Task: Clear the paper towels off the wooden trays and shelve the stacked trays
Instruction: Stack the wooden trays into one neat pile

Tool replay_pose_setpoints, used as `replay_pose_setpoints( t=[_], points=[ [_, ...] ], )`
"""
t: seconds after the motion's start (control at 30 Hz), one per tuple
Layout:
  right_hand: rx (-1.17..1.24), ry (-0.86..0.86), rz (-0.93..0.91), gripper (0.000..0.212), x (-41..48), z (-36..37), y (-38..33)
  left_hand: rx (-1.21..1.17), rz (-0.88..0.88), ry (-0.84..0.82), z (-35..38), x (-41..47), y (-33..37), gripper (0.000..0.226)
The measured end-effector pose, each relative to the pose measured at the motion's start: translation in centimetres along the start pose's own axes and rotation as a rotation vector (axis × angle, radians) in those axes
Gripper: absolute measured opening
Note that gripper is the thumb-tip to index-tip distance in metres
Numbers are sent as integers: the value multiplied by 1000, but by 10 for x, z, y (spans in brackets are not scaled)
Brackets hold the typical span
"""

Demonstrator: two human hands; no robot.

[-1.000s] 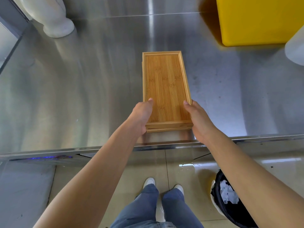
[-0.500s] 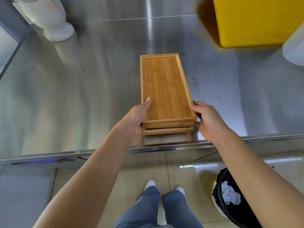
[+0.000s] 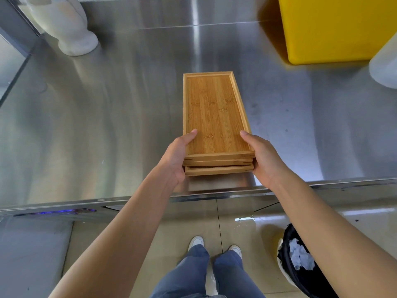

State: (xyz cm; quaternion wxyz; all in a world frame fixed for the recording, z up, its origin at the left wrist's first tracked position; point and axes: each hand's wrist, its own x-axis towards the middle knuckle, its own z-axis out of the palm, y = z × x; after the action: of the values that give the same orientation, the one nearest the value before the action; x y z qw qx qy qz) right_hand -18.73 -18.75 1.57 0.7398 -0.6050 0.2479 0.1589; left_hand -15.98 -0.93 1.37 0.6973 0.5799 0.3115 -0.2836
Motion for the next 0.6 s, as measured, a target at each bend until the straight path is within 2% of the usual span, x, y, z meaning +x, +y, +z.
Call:
replay_pose_setpoints(
  t=[0.2,0.4,0.6],
  points=[
    [59,-17,68,46,2,-2,7,63,-170,-133,-9,-10,1,57],
    [22,-100,27,40,0,-1,8,113,-90,-96,-7,-11,-3,57],
    [44,-117,22,45,0,0,9,125,-21,-136,-9,-15,-3,49]
  ],
)
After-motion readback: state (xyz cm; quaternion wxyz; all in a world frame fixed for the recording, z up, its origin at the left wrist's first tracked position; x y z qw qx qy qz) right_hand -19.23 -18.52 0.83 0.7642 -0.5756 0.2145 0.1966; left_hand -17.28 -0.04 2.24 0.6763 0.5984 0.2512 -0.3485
